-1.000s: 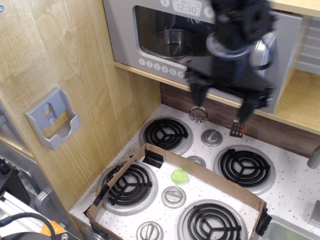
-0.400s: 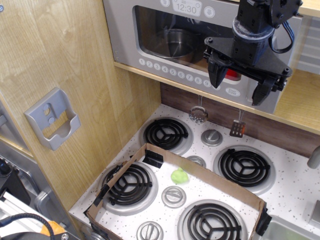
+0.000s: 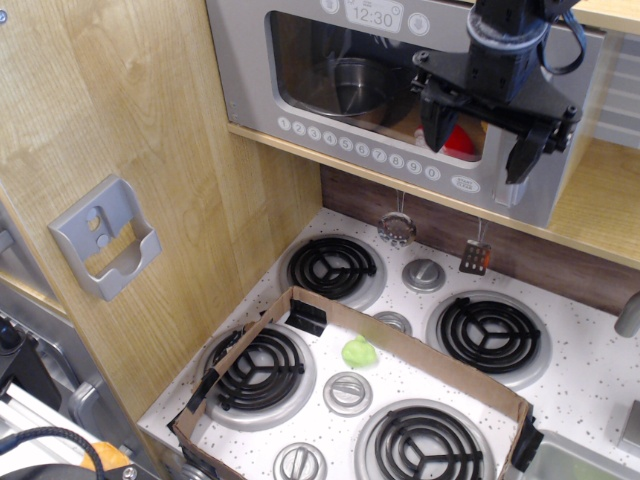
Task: Open microwave
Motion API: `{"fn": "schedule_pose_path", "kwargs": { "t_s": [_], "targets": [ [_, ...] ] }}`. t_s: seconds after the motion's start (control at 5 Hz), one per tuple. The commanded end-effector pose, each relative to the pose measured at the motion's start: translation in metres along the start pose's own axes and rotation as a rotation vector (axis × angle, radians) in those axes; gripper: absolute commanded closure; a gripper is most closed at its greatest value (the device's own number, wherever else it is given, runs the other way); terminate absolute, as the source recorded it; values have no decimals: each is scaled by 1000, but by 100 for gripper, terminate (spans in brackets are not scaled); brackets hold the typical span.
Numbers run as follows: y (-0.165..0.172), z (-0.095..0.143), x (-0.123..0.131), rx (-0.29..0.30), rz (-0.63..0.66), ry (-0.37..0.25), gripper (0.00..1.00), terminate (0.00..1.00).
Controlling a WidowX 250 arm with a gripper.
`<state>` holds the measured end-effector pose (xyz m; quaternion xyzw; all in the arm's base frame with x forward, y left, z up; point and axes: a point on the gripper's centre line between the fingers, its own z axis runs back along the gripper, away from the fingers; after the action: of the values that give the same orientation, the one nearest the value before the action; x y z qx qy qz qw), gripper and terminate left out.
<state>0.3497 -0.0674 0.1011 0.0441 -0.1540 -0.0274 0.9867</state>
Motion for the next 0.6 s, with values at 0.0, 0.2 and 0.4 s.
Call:
{"fn": "schedule_pose_path", "kwargs": {
  "t_s": [0.0, 0.2, 0.4],
  "targets": [
    [-5, 11, 24, -36, -23, -56, 0, 0],
    [-8, 9, 28, -49, -35, -50, 0, 0],
    [-9, 8, 27, -50, -24, -53, 0, 0]
  ]
}}
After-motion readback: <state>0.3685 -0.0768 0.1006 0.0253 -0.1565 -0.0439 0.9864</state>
